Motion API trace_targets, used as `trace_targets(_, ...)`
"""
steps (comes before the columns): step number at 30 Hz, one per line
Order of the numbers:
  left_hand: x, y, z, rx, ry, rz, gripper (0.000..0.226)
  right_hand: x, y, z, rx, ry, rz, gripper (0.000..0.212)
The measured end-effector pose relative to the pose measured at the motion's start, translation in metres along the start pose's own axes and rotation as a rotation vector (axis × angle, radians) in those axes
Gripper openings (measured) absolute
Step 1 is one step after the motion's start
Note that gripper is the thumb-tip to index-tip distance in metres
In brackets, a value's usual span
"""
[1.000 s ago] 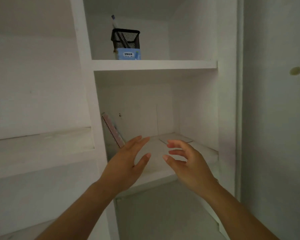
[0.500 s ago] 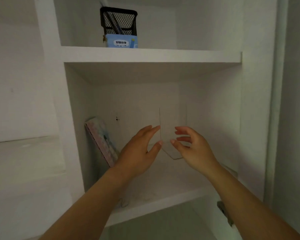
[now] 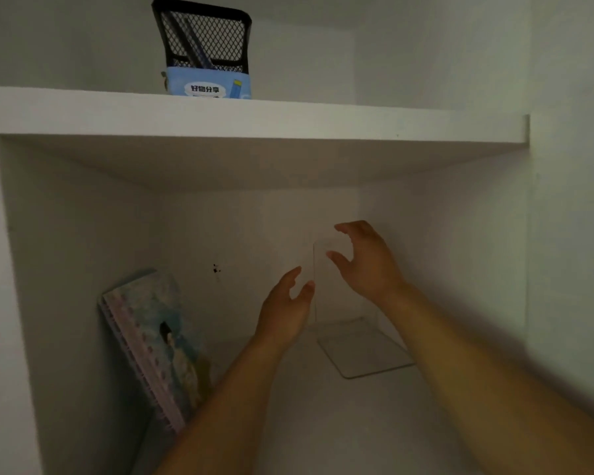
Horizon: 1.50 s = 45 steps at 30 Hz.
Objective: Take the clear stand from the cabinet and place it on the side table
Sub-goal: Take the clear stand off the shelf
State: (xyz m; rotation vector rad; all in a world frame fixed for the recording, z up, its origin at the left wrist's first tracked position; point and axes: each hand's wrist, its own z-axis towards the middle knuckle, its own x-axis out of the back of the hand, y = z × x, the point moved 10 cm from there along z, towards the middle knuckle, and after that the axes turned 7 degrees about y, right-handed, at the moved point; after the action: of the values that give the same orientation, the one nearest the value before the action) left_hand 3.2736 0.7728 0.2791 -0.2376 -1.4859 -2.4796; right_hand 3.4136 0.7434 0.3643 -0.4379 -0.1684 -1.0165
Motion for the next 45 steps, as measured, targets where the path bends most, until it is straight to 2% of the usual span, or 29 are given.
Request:
trace_targets(8, 0.002, -0.003, 0.000, -0.079, 0.024, 0.078, 0.049, -0.029, 0.034, 0.012, 0.006, -0.168, -0.185, 0.050)
trace_targets(15, 0.008, -0.003, -0.002, -0.100, 0.040, 0.087, 0.050, -0.019, 0.031, 0.013, 0.012, -0.056, -0.163, 0.035)
trace_targets(28, 0.024, 0.010, -0.003, -0.115, 0.129, -0.048, 0.045, 0.014, -0.024, -0.012, 0.155, 0.080, -0.167, 0.032)
trace_targets(33, 0.023, 0.018, -0.009, -0.135, 0.108, -0.085, 0.043, 0.018, -0.024, -0.019, 0.086, 0.035, -0.157, 0.038)
trace_targets(39, 0.017, 0.017, -0.011, -0.120, 0.046, -0.081, 0.045, 0.020, -0.024, -0.027, 0.092, -0.004, -0.164, 0.050)
trace_targets(45, 0.012, 0.023, -0.017, -0.075, 0.007, -0.148, 0.043, 0.032, -0.035, -0.031, 0.084, -0.007, -0.154, 0.039)
